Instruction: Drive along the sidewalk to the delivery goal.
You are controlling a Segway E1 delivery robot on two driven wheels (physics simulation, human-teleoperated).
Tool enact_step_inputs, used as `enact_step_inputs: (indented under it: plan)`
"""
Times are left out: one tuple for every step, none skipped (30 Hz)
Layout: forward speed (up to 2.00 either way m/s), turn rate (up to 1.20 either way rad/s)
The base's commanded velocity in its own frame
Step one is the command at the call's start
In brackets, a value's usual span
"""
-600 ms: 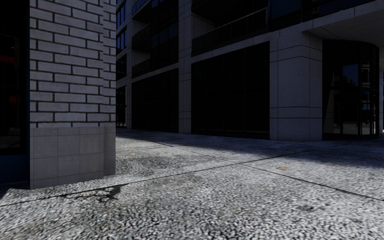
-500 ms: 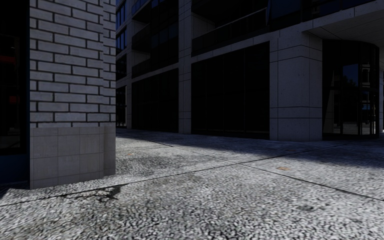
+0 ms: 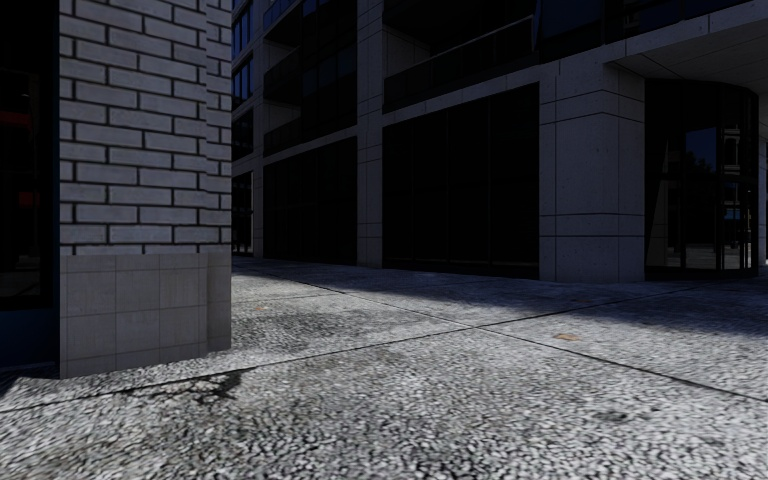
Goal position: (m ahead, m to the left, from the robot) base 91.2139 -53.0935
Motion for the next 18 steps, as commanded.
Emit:
enact_step_inputs:
  plan:
    - [0.00, 0.00]
    - [0.00, 0.00]
    - [0.00, 0.00]
    - [0.00, 0.00]
    - [0.00, 0.00]
    - [0.00, 0.00]
    - [0.00, 0.00]
    - [0.00, 0.00]
    - [0.00, 0.00]
    - [0.00, 0.00]
    - [0.00, 0.00]
    - [0.00, 0.00]
    - [0.00, 0.00]
    - [0.38, 0.00]
    - [0.38, 0.00]
    - [0.57, 0.00]
    - [0.72, 0.00]
    - [0.84, 0.00]
